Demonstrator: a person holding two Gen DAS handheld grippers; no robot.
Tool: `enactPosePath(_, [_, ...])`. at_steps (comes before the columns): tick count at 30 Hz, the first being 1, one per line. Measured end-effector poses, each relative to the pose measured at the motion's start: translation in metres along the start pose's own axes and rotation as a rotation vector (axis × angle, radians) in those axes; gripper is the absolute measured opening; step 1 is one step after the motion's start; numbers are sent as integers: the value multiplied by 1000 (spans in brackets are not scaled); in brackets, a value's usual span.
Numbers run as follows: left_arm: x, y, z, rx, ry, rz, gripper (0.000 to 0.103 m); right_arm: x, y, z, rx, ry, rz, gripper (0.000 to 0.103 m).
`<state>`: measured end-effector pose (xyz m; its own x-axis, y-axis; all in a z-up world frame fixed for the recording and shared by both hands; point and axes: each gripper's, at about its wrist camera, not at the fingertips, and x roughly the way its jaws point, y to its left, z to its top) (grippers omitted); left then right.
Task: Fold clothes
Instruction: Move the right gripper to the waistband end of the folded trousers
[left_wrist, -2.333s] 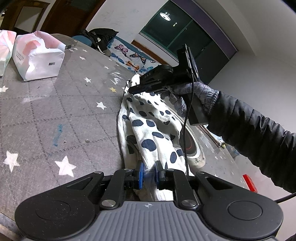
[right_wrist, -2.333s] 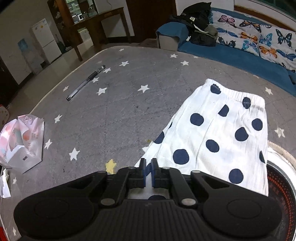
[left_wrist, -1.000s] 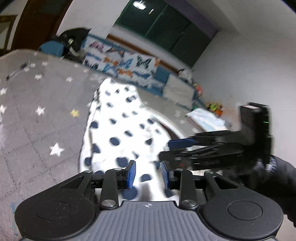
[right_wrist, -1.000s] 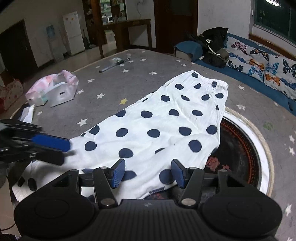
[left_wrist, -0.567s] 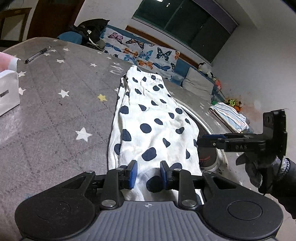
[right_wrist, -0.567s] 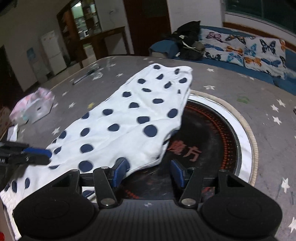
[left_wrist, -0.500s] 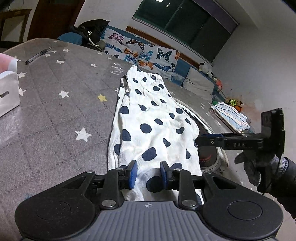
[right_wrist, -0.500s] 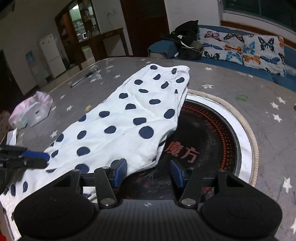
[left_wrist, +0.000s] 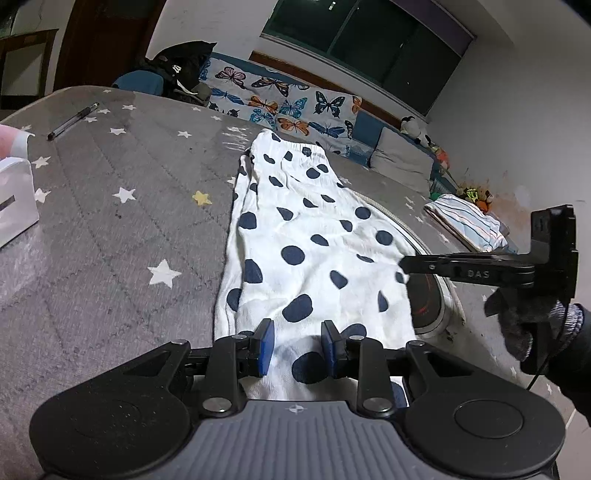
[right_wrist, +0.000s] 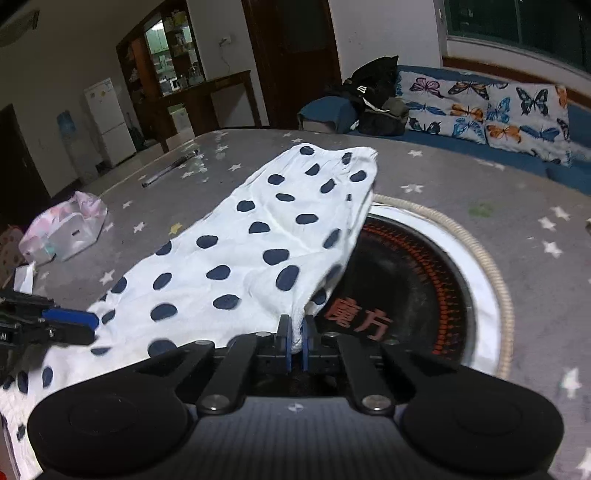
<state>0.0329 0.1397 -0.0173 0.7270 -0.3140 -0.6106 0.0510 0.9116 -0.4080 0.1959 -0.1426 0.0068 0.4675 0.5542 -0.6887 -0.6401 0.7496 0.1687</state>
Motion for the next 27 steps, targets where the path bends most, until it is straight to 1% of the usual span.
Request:
enactPosePath(4, [-3,2,0,6,1,-2,31,-1,-5,-5,-8,37,-31,5])
enactPosePath(6, [-6,-1,1,19,-2,-2,32,-2,-5,-3,-9,34,-43,6])
enactPosePath(9, [-15,-7,2,48,-18,-8,33,-9,1,5,-35,8,-64,9])
enactPosePath(12, [-25,-16,4,69,-44,-25,33,-13,9,14,-63,-25,-66,9])
enactPosePath(18, [-33,-30,2,115,-66,-42,33,11,22,16,-100,8,-58,10])
enactPosePath(24, [-26,-26,-10,135,-14,-49,33,35,34,19,-133,39,-51,10])
enactPosePath(26, [-22,-22,-15,127,6,-44,33,33,29,22,-118,32,-52,13])
enactPosePath(27, [-20,-20,-18,122,14,-43,33,32,27,24,-110,29,-53,17])
